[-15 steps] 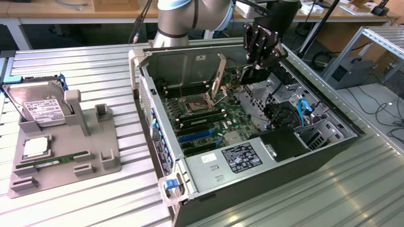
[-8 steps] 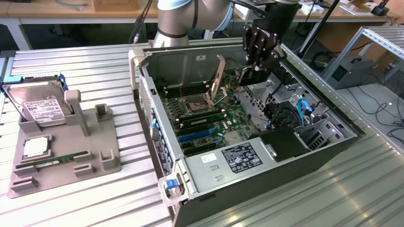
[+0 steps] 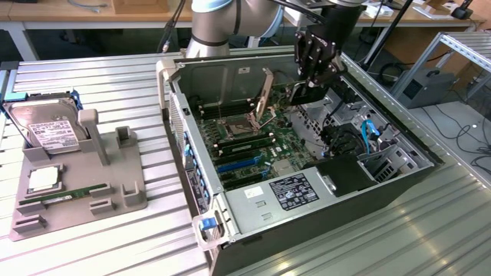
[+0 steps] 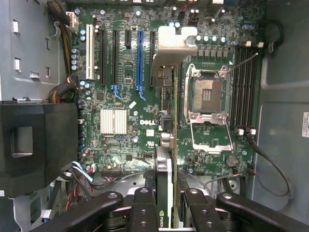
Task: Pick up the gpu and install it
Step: 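Insert the gpu into the slot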
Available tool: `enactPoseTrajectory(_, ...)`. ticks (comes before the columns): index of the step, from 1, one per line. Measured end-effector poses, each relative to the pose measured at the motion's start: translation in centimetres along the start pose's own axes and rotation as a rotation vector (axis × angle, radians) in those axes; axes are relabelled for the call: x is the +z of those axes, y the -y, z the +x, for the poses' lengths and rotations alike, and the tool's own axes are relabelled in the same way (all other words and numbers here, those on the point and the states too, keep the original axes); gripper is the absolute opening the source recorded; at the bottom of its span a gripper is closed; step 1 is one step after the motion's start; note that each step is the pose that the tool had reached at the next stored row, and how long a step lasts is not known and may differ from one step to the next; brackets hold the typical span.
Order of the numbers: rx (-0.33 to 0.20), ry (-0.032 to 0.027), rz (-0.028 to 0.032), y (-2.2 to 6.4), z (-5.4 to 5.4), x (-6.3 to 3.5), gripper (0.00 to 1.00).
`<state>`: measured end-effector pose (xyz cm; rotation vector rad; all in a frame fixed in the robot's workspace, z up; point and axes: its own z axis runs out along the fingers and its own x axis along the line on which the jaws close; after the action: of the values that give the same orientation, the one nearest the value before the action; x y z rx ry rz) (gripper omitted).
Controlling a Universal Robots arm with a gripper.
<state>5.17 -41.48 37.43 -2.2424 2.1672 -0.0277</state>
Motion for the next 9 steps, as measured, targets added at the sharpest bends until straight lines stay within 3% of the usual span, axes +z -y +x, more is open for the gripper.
enactPoseTrajectory(9, 0.0, 0.0, 0.0, -0.02, 0.0, 0.27, 0.27)
